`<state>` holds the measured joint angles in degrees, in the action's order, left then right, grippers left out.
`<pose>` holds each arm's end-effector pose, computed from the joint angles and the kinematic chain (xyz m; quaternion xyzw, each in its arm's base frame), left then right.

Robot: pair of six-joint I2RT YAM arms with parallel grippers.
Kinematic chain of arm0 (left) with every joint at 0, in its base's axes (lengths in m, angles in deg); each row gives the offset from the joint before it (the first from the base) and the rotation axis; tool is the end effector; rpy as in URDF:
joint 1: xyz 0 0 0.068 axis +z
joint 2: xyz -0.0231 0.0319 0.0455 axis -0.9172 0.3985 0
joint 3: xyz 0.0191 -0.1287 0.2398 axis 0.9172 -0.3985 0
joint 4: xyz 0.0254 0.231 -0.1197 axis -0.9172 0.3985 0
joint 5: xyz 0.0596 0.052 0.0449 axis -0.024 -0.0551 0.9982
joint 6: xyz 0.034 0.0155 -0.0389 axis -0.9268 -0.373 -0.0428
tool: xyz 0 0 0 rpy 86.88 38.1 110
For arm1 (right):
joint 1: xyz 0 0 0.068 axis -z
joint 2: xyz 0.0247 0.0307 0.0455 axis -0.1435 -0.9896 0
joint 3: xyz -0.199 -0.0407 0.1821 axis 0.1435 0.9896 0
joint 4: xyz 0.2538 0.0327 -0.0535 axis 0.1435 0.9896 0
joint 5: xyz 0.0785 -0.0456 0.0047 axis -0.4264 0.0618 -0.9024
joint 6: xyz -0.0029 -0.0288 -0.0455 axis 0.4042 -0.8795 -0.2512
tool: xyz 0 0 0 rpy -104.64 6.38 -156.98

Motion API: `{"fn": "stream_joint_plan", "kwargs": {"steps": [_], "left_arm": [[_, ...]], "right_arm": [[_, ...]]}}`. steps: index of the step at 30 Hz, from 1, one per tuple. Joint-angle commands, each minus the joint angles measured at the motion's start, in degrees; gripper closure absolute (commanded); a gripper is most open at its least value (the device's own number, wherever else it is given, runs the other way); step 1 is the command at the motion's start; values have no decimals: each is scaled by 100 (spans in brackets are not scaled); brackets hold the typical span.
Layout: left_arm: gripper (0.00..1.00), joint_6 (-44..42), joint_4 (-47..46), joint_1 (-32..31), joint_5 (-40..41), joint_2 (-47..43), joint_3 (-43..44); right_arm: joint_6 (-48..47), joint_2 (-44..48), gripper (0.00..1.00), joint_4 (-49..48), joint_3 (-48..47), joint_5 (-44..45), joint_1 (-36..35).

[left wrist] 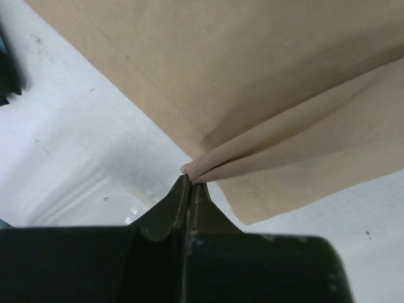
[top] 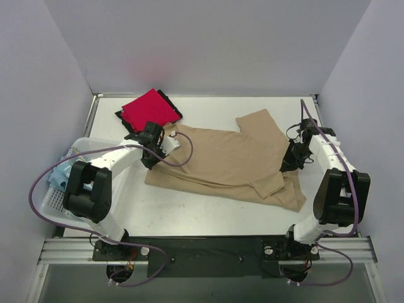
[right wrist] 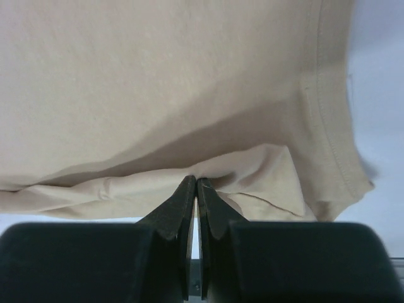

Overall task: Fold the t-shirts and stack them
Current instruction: Fold the flattened tshirt in 1/3 of the way

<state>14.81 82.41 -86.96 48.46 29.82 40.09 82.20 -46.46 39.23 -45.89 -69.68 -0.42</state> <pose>0.3036 -0.1107 0.1962 0.4485 0.8739 0.0562 0.1791 0.3099 -0.0331 0.2231 0.2051 0.9466 0.1522 0.1968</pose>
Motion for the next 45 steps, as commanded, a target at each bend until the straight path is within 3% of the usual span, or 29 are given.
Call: {"fn": "stream_joint_plan", "kwargs": {"steps": [1,19,21,22,24,26,29,30,31,33,35,38,41,45], "left_arm": [[100,386,-390,146,346,-52,291],[100,519,-531,208,469,440,555],[86,563,-574,208,513,475,590],[75,572,-618,208,539,484,608],[63,554,-785,225,688,502,652],[55,458,-1031,295,969,537,836],[50,431,-832,436,953,668,1650],[49,431,-691,489,900,669,1811],[49,414,-489,498,752,625,2047],[50,291,-216,489,314,381,2085],[61,-59,222,463,-605,108,1797],[67,-945,769,192,-1279,-192,1181],[62,-1545,780,-125,-1044,-394,243],[53,-2012,235,-161,-753,-360,-357]], "right_arm": [[-495,-70,100,142,-434,481,-141],[-716,-782,100,266,-1023,973,-370],[-707,-1010,100,257,-1111,1008,-432],[-655,-1081,93,231,-1172,1034,-441],[-506,-1335,75,160,-1347,1061,-458],[-330,-1599,64,195,-1733,1105,-458],[48,-1645,52,449,-2306,1507,-441],[171,-1566,40,528,-2411,1518,-432],[259,-1365,38,616,-2395,1831,-371],[496,-883,37,704,-2027,1878,-118],[839,-172,38,661,-1220,1407,365],[1339,666,40,538,132,956,938],[1682,1325,41,503,960,938,1045],[2297,1678,44,266,1856,982,1123]]}}
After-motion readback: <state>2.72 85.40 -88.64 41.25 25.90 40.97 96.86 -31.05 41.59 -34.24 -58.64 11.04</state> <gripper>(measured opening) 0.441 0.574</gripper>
